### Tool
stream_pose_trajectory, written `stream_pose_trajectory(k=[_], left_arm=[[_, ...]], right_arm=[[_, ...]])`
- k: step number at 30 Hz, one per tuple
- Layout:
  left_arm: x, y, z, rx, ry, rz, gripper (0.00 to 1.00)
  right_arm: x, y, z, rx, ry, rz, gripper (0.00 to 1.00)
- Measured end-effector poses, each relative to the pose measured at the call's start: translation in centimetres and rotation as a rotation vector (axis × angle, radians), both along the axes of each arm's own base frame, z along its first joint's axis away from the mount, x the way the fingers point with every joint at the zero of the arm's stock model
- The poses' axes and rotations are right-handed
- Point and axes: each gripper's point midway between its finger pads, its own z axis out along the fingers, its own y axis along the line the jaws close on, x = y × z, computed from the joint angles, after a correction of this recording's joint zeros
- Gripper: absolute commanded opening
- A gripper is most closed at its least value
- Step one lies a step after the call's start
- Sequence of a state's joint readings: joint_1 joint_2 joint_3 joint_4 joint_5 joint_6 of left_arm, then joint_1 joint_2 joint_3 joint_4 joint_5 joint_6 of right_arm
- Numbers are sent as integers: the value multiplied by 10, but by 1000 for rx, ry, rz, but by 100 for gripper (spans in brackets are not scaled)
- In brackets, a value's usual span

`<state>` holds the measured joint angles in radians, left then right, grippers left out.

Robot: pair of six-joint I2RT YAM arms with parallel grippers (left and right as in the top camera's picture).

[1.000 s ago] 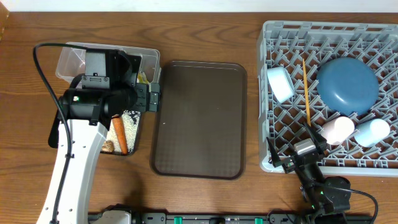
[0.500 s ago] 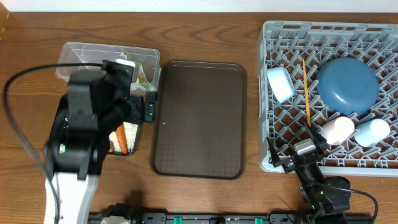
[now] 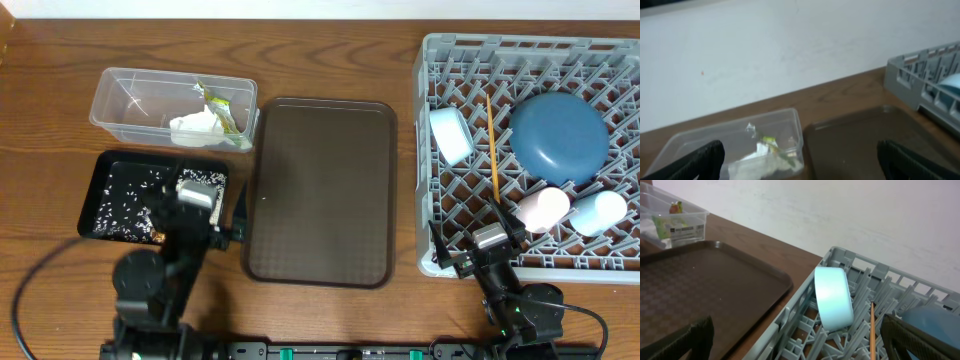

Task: Sort waste into correct bins and load items into the dishwasher rack

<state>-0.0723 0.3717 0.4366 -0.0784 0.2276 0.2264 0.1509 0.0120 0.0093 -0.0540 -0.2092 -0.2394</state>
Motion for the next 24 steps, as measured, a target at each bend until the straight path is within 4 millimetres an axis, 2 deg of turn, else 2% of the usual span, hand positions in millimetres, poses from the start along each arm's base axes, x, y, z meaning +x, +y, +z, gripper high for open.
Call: stream_pose_trajectory(k=[5, 13, 19, 24], left_arm=[[-9, 3, -31, 3, -66, 13, 98], [-14, 6, -56, -2, -177, 30, 98], [-11, 6, -81, 3, -118, 30, 98], [-11, 6, -83, 4, -112, 30, 98]], right_arm=[[0, 0, 0, 0, 0, -1, 99], [0, 0, 0, 0, 0, 0, 99], [0, 0, 0, 0, 0, 0, 99], [0, 0, 0, 0, 0, 0, 99]])
